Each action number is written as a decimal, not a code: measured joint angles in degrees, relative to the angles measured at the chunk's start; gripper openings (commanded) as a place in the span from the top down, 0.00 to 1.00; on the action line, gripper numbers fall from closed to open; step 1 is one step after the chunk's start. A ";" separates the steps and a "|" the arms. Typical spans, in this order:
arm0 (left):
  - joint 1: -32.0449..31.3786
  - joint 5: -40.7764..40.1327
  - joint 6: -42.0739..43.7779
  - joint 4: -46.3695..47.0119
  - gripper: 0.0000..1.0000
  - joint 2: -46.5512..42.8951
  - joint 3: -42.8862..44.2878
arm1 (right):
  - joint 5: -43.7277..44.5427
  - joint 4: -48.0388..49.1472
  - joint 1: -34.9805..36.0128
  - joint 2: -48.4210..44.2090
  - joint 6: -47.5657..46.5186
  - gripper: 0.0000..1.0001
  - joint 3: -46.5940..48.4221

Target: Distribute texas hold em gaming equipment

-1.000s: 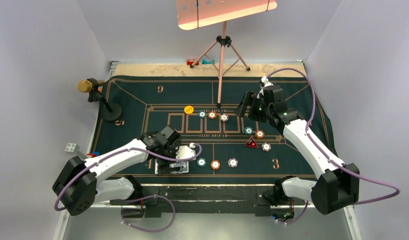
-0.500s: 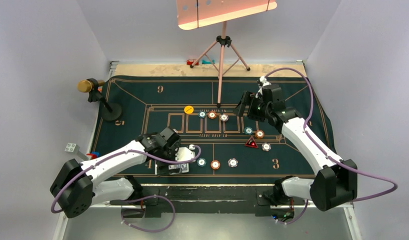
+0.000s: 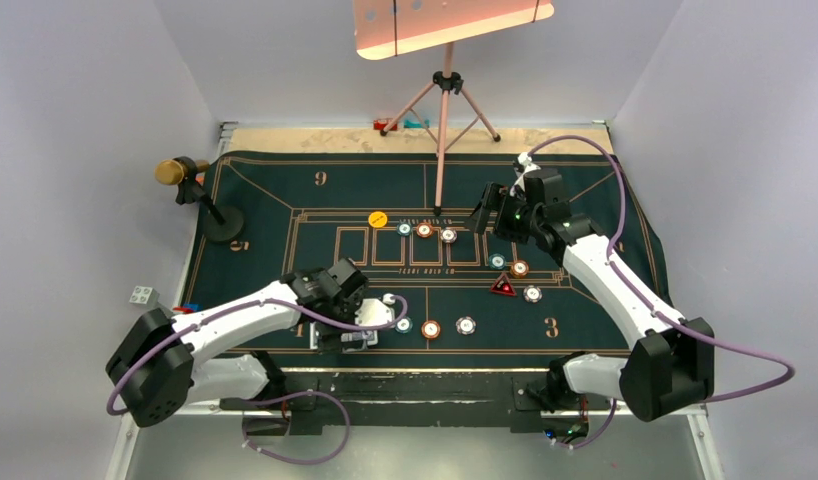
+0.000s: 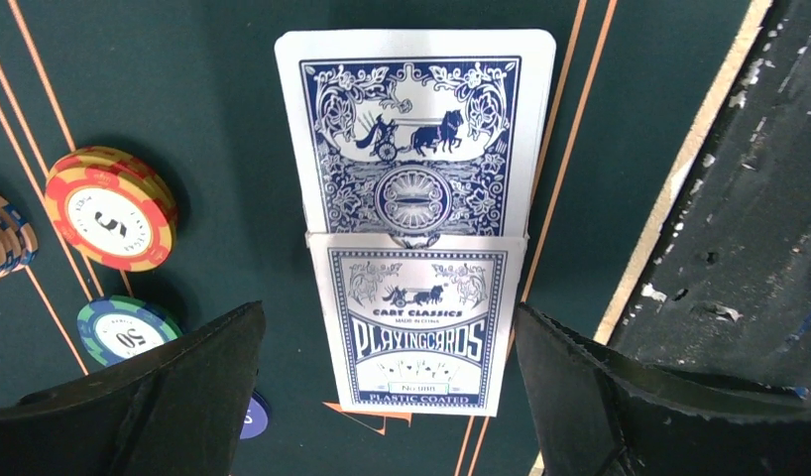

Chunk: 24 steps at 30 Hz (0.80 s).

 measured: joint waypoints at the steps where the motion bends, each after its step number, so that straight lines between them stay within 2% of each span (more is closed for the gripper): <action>1: -0.70 -0.74 -0.13 0.63 0.00 0.74 -0.15 | 0.00 -0.02 0.00 0.04 0.00 0.16 0.02; 12: -3.91 -6.10 -0.66 4.42 0.00 2.47 -2.36 | 0.00 0.24 0.00 1.20 0.00 0.18 0.28; 15: -4.48 -6.71 -0.63 4.52 0.16 2.32 -2.47 | -0.17 0.37 0.00 1.22 0.04 0.20 0.28; 18: -4.76 -6.16 -0.83 4.15 0.44 2.29 -2.60 | -0.79 0.83 0.00 1.22 0.09 0.23 0.28; 20: -4.79 -5.97 -1.07 4.07 0.59 2.08 -2.67 | -1.62 1.46 0.00 1.22 0.22 0.24 0.17; 21: -4.76 -6.23 -1.03 4.33 0.65 1.75 -2.67 | -1.95 1.88 0.00 1.22 0.37 0.24 0.00; 24: -4.70 -6.69 -1.25 4.37 0.74 0.37 -2.58 | -3.65 3.72 0.00 1.22 1.01 0.23 -1.49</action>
